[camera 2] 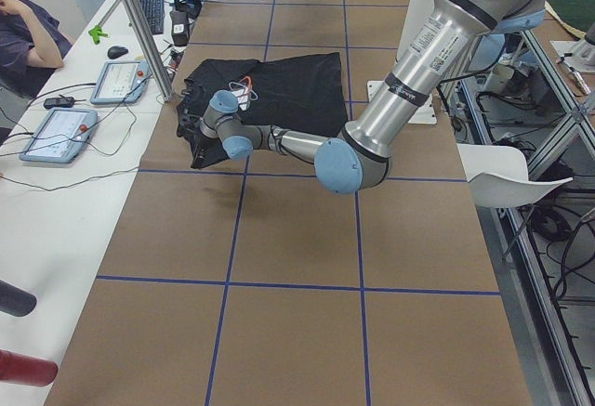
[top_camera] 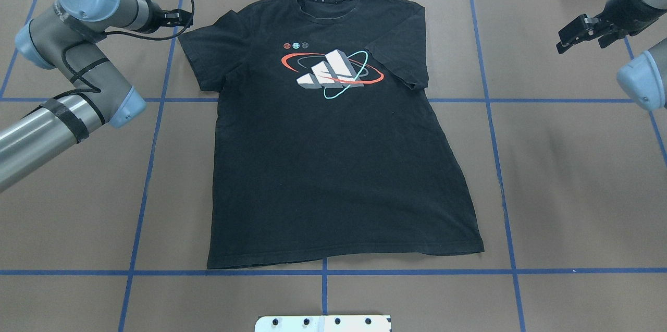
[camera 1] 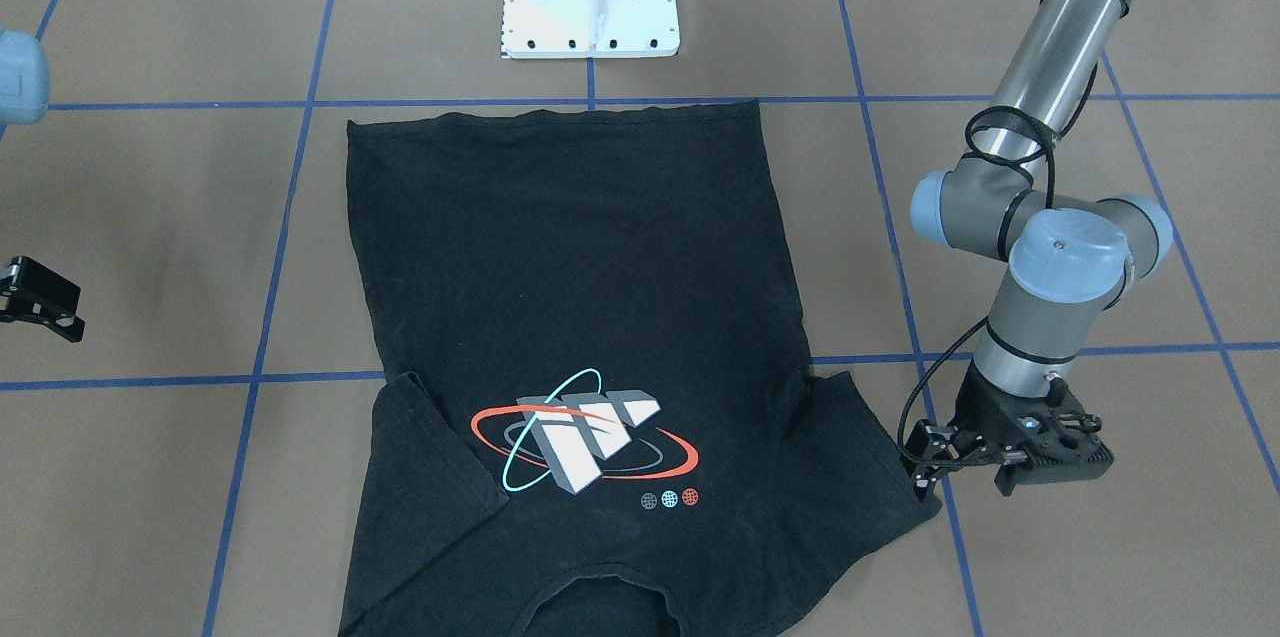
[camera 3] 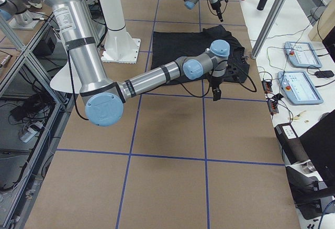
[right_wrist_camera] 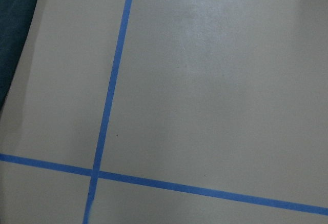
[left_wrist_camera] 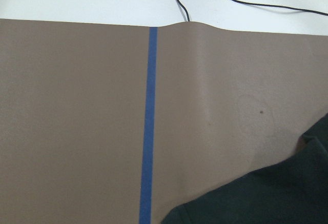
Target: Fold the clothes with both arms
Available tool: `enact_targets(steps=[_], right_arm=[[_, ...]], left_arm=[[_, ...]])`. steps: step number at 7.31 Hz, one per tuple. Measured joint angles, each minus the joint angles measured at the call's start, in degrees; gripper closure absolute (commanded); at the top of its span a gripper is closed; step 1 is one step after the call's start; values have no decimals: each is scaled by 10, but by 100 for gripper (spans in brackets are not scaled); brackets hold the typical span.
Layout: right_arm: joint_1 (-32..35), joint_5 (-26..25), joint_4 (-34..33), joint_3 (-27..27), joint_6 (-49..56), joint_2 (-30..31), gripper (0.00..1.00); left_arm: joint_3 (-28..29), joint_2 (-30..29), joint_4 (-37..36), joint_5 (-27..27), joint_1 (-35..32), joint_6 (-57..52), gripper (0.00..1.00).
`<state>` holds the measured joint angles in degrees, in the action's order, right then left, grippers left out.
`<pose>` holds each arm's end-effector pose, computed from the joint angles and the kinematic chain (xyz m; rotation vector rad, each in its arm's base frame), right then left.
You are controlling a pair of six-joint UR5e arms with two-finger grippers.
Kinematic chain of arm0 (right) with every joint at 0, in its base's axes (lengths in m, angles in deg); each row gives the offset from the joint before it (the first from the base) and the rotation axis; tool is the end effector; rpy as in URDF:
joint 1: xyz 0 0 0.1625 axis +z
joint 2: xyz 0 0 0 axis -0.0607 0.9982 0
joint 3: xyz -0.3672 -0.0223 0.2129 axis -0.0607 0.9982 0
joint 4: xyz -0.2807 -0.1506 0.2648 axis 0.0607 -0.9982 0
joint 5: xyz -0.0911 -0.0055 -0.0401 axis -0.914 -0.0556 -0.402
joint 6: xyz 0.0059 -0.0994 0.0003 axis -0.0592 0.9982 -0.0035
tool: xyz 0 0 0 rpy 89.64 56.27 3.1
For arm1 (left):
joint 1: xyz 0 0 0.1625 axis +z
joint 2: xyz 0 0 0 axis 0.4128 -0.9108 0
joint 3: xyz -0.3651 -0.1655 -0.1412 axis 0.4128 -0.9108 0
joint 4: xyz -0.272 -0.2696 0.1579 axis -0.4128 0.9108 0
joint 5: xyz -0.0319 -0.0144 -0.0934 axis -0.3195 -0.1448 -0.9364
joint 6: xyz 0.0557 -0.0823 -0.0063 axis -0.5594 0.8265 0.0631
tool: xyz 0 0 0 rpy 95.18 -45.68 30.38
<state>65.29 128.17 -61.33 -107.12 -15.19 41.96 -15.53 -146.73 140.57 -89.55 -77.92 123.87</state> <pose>-0.1571 -0.6015 0.4386 0.1656 -0.7853 -0.0951 0.3737 -0.7012 0.4379 0.5158 0.7924 -0.2646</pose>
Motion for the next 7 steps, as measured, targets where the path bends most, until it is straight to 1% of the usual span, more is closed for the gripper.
enact_targets(steps=[1,2,3,4,5,7], right_arm=[[0,0,0,1,0,-1,0],[0,-1,0,1,-1,-1,0],[0,-1,0,1,-2,-2,0],[0,-1,0,2,-2,-3,0],[-1,-1,0,3,-2,-4,0],[-2,-2,0,5,-4,-5,0]], left_arm=[[26,-8,24,5,2,-1,2],[48,-14,47,7,7,-2,15],[58,-17,59,7,13,-3,33],[62,-18,64,7,18,-4,45],[63,-18,66,7,21,-5,47],[65,-18,66,7,16,-12,47]])
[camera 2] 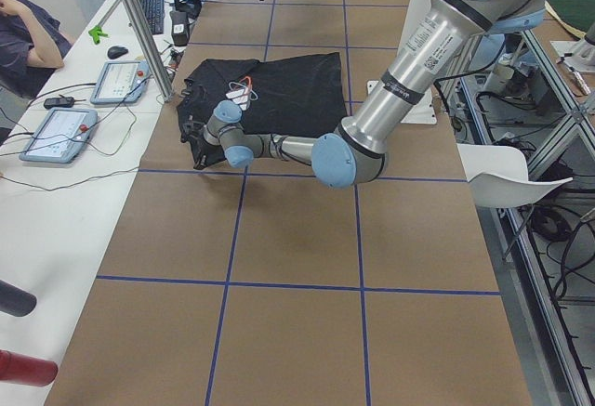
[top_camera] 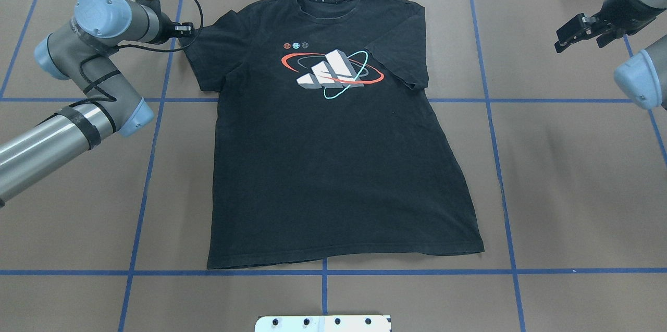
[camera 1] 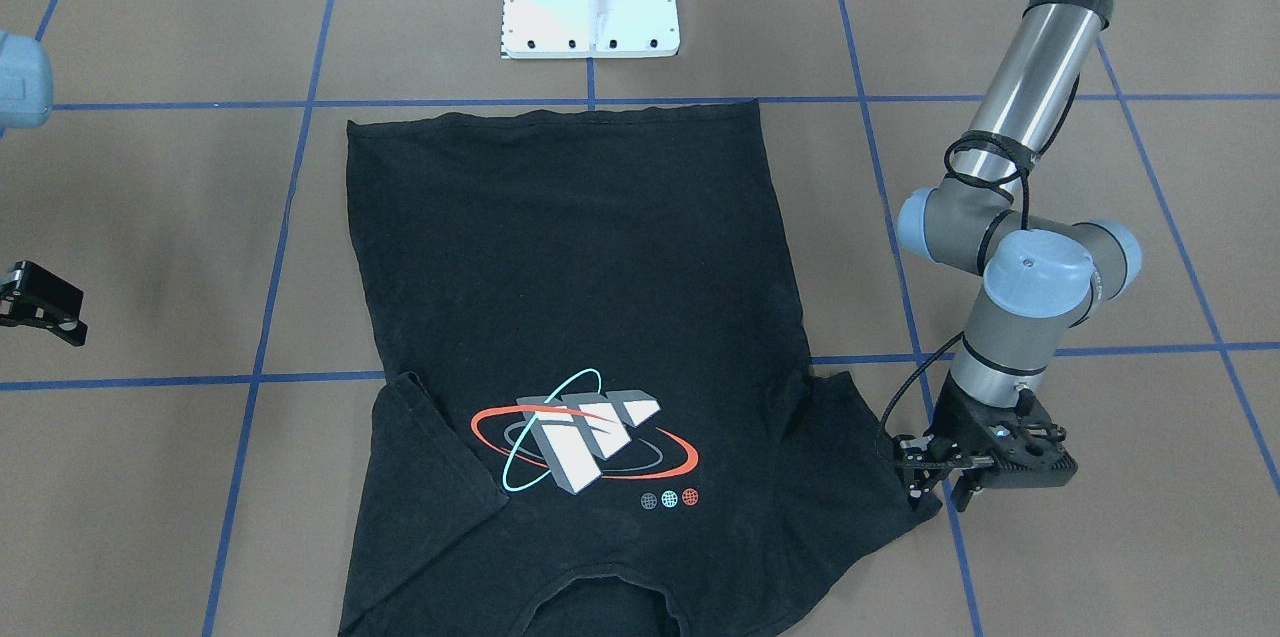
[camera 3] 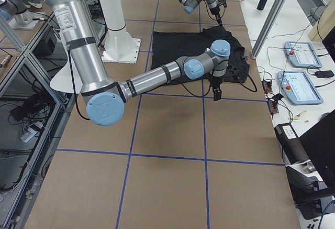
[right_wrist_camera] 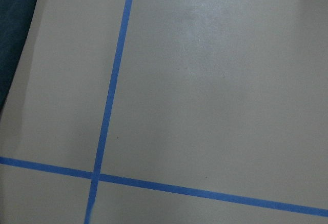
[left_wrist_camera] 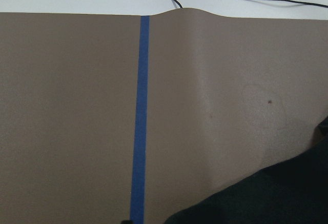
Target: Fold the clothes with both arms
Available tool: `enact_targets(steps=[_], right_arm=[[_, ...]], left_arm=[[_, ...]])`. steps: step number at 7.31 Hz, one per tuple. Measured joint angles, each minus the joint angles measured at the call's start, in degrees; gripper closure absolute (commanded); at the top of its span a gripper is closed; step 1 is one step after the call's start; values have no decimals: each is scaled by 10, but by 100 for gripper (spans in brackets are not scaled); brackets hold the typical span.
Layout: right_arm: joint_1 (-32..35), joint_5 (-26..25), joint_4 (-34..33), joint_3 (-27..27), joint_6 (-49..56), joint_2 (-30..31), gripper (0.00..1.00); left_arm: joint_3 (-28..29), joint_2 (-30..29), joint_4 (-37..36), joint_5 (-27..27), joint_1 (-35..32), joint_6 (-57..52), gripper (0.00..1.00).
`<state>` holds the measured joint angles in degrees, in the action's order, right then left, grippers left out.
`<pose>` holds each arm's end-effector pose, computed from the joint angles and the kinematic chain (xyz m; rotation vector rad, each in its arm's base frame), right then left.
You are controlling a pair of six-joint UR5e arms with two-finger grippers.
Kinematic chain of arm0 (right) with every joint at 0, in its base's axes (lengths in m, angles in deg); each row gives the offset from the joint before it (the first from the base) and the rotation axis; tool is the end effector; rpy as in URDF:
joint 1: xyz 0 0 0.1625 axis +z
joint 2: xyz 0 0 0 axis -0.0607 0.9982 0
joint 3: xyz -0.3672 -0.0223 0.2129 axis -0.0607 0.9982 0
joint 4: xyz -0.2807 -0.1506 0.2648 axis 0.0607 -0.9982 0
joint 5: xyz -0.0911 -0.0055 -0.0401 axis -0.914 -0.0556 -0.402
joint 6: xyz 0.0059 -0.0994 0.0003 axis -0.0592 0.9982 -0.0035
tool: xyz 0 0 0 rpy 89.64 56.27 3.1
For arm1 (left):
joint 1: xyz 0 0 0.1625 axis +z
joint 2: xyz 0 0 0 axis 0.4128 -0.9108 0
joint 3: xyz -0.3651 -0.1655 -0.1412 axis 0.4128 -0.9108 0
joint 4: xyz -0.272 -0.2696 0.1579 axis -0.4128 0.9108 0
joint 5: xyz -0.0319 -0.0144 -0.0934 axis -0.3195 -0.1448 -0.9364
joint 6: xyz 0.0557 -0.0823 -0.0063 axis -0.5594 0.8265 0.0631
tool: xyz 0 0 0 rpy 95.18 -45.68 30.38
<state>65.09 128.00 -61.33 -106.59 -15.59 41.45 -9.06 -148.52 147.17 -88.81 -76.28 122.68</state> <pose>-0.1603 -0.6045 0.4377 0.1625 -0.7834 -0.0910 0.4000 -0.7003 0.4572 0.5446 0.8099 -0.2206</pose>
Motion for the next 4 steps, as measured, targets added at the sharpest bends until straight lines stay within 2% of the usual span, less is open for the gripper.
enact_targets(steps=[4], right_arm=[[-2,-1,0,2,-2,0,0]], left_arm=[[5,0,0,0,-3,-12,47]])
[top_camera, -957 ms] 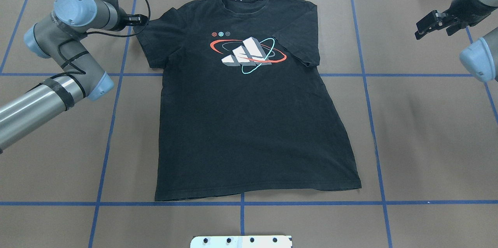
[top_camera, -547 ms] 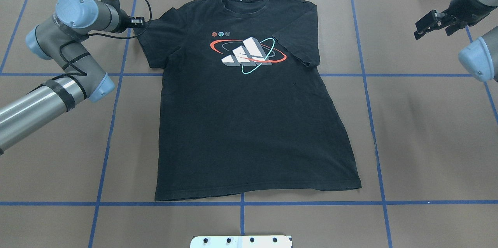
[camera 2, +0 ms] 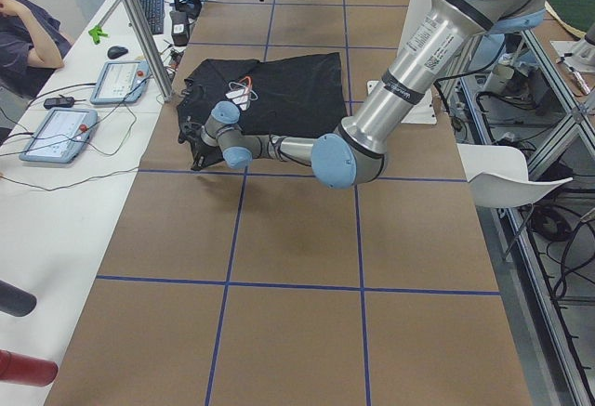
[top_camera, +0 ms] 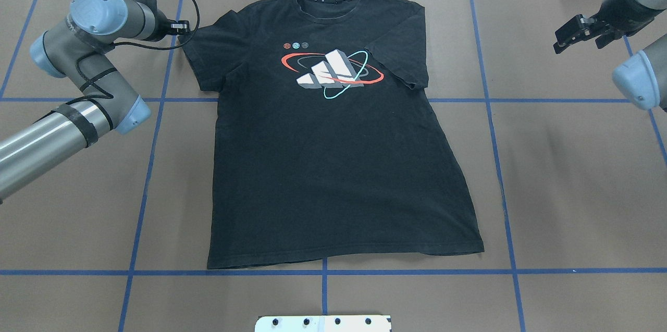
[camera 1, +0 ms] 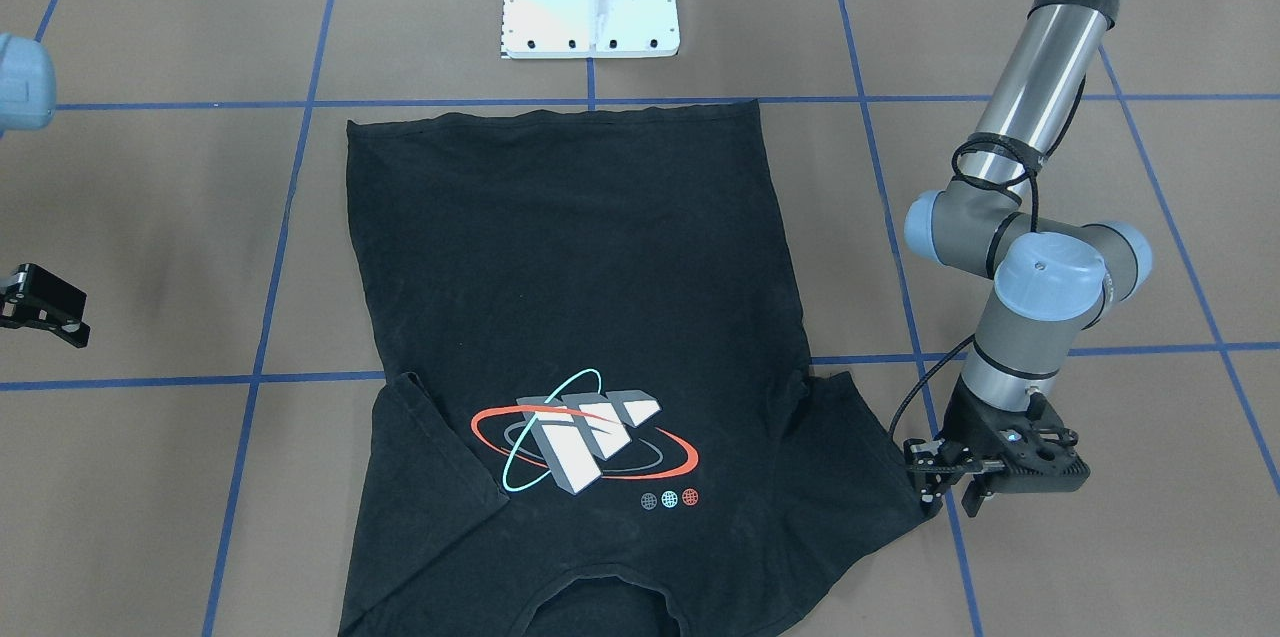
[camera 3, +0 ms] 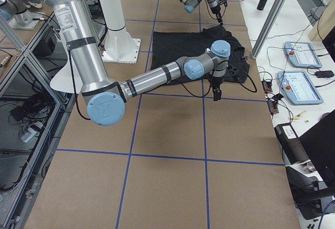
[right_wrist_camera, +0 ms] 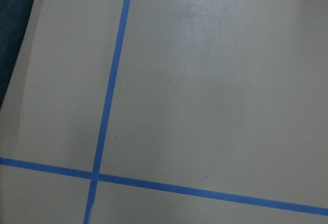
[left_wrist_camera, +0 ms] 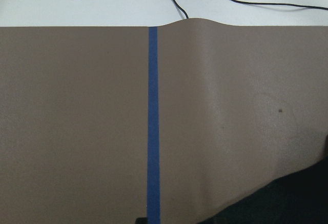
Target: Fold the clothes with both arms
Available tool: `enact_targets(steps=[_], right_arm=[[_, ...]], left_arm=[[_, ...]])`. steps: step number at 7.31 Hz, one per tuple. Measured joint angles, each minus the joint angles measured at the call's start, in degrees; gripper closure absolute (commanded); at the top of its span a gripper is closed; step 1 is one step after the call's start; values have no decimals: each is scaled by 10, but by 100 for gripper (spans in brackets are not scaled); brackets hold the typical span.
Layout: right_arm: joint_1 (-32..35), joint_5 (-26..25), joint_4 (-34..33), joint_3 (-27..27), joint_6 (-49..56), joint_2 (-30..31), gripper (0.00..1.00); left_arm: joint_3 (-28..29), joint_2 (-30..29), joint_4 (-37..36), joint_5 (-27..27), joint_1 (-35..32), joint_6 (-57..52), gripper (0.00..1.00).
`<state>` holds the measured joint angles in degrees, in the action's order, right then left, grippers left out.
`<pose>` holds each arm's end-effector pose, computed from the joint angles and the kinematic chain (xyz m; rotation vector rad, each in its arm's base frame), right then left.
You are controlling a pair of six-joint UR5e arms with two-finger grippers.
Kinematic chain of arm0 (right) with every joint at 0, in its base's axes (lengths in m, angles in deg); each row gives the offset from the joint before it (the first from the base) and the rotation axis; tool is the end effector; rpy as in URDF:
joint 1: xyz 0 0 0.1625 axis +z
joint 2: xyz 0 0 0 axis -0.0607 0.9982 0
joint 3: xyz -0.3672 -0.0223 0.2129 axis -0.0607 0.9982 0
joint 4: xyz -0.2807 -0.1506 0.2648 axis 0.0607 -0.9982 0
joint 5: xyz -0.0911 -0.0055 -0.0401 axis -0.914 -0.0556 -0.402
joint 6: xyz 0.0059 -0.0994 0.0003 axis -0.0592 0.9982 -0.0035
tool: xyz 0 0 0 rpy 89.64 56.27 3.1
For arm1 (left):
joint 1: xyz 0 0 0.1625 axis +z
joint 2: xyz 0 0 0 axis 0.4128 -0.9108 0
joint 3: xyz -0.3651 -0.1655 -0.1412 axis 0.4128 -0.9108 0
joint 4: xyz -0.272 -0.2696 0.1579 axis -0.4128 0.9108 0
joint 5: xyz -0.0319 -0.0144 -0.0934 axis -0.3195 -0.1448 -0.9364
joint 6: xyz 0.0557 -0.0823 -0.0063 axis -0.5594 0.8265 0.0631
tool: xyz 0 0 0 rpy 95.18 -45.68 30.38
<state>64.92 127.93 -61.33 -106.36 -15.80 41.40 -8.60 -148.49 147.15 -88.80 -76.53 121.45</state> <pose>-0.1623 -0.6048 0.4392 0.1576 -0.7818 -0.0890 0.3970 -0.7021 0.4619 0.5487 0.7961 -0.2061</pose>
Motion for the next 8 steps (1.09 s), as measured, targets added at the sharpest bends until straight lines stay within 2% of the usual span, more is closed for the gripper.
enact_targets(steps=[1,4,8], right_arm=[[0,0,0,0,0,0,0],[0,0,0,2,0,0,0],[-1,0,0,2,0,-1,0]], left_arm=[[2,0,0,0,2,0,47],[5,0,0,-1,7,-1,65],[7,1,0,-1,7,-1,66]])
